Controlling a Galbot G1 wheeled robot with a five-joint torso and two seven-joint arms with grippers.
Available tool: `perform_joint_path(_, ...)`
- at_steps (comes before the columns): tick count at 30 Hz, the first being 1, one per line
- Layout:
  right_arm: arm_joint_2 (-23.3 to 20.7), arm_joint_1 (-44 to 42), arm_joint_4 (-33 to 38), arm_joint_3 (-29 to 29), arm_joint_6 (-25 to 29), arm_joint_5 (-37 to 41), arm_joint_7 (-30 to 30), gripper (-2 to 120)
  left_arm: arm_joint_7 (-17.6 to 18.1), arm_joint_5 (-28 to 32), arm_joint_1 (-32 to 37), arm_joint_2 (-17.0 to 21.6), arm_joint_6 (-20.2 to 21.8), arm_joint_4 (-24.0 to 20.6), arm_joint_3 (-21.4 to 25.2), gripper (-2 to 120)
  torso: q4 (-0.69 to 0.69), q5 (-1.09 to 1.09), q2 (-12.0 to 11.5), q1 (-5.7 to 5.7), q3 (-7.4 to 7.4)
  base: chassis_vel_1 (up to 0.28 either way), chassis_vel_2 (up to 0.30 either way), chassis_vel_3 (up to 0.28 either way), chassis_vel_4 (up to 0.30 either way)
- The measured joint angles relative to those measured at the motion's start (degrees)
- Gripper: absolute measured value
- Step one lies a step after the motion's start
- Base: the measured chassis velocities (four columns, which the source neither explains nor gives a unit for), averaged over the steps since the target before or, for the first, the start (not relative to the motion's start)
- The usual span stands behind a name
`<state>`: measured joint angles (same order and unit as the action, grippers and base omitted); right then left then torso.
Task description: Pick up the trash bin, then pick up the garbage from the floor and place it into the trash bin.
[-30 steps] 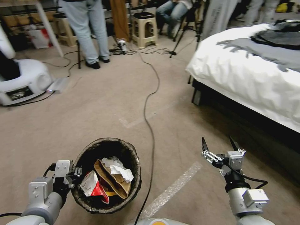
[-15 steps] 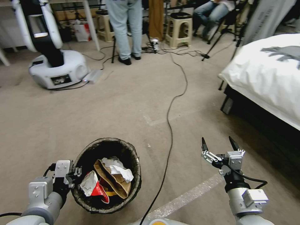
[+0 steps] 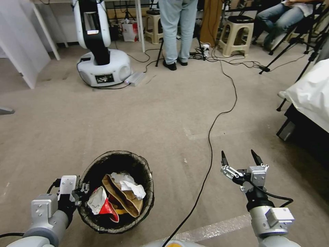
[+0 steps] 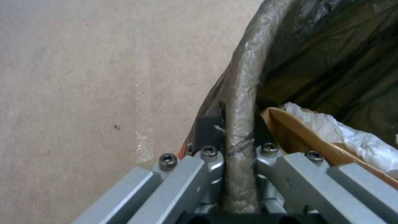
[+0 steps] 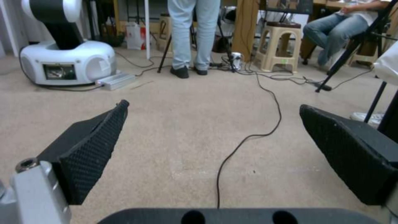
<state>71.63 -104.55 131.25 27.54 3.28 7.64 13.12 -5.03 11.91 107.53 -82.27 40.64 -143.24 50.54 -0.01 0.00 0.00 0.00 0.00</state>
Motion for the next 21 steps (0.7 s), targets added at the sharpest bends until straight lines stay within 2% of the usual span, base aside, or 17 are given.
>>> perform_joint_path(8,-0.1,0.1,0.0,-0.4,-0.6,0.0,0.3,100,1.2,0.2,0.0,-0.5,0.4,0.0,-0.4,1,0.01,0.00,0.0,0.00,0.00,0.000,0.000,0.000,0.000)
perform_joint_path(15,-0.1,0.4,0.0,-1.2,-0.9,0.1,1.0,100,6.9,4.0,0.8,-1.4,1.4,0.0,-1.5,1,0.01,0.00,0.0,0.00,0.00,0.000,0.000,0.000,0.000)
perform_joint_path(21,-0.1,0.4,-0.1,-1.2,-1.0,0.4,1.3,100,7.8,4.3,1.1,-1.5,1.4,0.0,-1.7,1,0.01,0.00,0.0,0.00,0.00,0.000,0.000,0.000,0.000)
